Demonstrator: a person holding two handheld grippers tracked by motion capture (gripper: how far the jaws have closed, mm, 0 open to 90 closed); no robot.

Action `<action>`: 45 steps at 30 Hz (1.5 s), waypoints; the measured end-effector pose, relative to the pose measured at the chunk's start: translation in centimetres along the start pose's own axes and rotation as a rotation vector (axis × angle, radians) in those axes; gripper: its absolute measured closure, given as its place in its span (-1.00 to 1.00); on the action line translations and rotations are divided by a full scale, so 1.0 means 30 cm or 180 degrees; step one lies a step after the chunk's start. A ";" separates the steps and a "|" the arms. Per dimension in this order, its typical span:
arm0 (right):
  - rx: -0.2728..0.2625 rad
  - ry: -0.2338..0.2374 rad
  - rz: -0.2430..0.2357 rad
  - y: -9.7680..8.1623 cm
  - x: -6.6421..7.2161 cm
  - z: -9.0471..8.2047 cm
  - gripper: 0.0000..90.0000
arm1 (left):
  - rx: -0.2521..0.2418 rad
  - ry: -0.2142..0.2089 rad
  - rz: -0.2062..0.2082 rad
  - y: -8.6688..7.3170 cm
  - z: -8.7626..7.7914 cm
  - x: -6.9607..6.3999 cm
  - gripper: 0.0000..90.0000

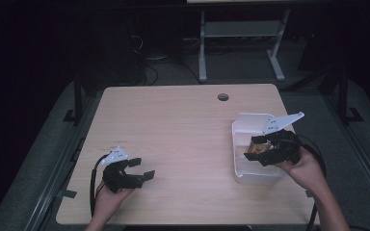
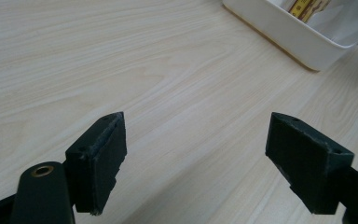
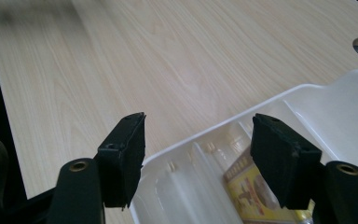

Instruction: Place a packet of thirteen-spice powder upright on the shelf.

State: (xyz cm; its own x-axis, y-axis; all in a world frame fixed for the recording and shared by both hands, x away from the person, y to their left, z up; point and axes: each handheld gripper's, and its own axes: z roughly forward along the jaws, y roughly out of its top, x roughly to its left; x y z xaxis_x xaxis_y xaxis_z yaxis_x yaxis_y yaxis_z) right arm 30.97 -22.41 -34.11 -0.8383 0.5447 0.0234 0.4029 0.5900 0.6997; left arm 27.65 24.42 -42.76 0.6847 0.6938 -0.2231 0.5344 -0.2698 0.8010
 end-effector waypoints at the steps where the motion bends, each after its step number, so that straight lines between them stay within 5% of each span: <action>1: -0.0014 0.0026 0.0004 -0.001 0.011 0.010 -0.25 | -0.0008 0.0000 -0.0003 0.000 0.000 0.000 -0.55; 45: -0.0005 0.0416 -0.0121 0.095 0.177 0.214 -0.35 | 0.0149 0.0138 0.0182 -0.001 -0.015 0.022 -0.59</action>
State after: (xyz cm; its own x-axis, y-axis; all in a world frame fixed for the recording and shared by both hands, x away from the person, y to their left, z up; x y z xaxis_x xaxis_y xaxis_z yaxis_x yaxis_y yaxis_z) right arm 30.02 -14.01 -36.57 -0.8937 0.4396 0.0898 0.3696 0.6078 0.7029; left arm 27.85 25.19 -42.67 0.6933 0.7043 -0.1526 0.5181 -0.3400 0.7848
